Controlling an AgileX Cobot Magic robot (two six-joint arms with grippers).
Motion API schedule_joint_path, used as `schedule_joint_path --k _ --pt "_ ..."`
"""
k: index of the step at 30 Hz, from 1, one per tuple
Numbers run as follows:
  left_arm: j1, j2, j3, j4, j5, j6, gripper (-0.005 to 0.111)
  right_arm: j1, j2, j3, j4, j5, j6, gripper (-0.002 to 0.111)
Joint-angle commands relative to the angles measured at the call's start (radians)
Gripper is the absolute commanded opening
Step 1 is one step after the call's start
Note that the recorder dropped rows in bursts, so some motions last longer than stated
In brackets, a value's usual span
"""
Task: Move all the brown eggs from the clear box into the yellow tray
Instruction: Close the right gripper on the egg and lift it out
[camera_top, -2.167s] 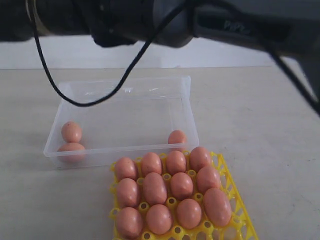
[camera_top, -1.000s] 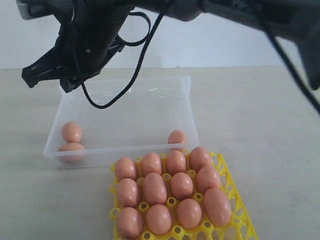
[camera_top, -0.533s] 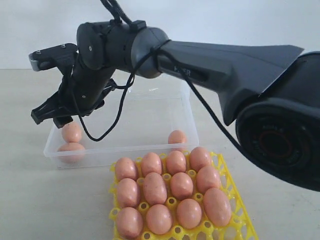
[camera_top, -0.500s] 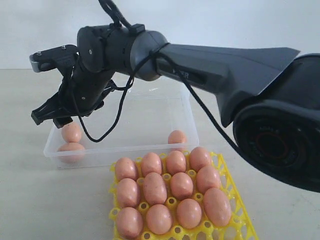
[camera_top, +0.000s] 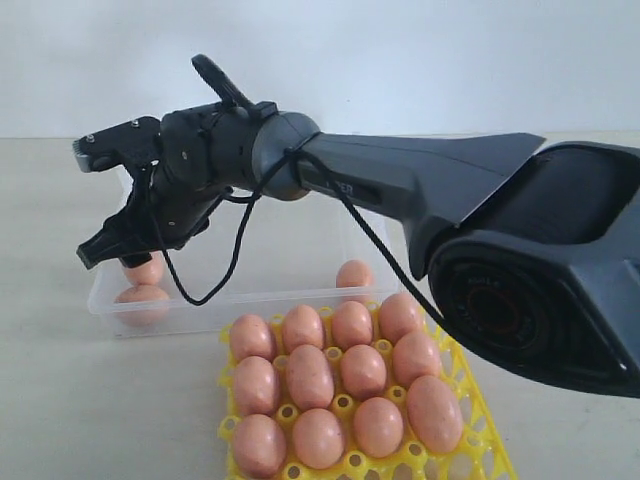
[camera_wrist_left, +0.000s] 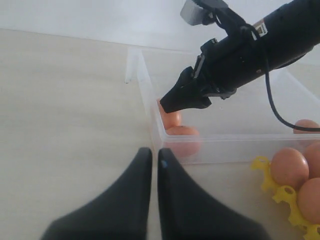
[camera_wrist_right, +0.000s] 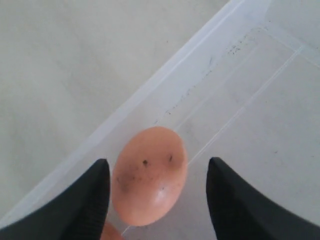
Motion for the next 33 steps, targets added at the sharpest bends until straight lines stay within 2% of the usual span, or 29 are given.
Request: schedule_joint_path --k 1,6,17,24,27,31,32,33 --pt "-0.002 0.004 0.004 0.004 -0.007 0.004 0.004 -0.005 0.019 -0.006 -0.020 -0.065 0.005 0.050" --pt "-0.002 0.004 0.004 0.004 -0.007 0.004 0.004 -0.005 0.037 -0.006 -0.020 -0.151 0.066 0.050" --pt "-0.002 0.004 0.004 0.004 -0.007 0.004 0.004 -0.011 0.086 -0.006 -0.010 -0.137 0.097 0.050" --pt "-0.002 0.004 0.004 0.004 -0.007 0.004 0.004 -0.022 0.086 -0.006 -0.012 -0.137 0.216 0.050" --pt "-0.002 0.004 0.004 0.004 -0.007 0.004 0.004 -0.022 0.086 -0.006 -0.012 -0.137 0.236 0.038" --pt "-0.002 0.004 0.004 0.004 -0.007 0.004 0.004 -0.022 0.086 -0.006 -0.012 -0.137 0.245 0.005" --pt "-0.002 0.004 0.004 0.004 -0.007 0.004 0.004 -0.022 0.086 -0.006 -0.012 -0.137 0.248 0.000" --pt "-0.002 0.004 0.004 0.004 -0.007 0.004 0.004 -0.022 0.086 -0.006 -0.012 -0.137 0.247 0.000"
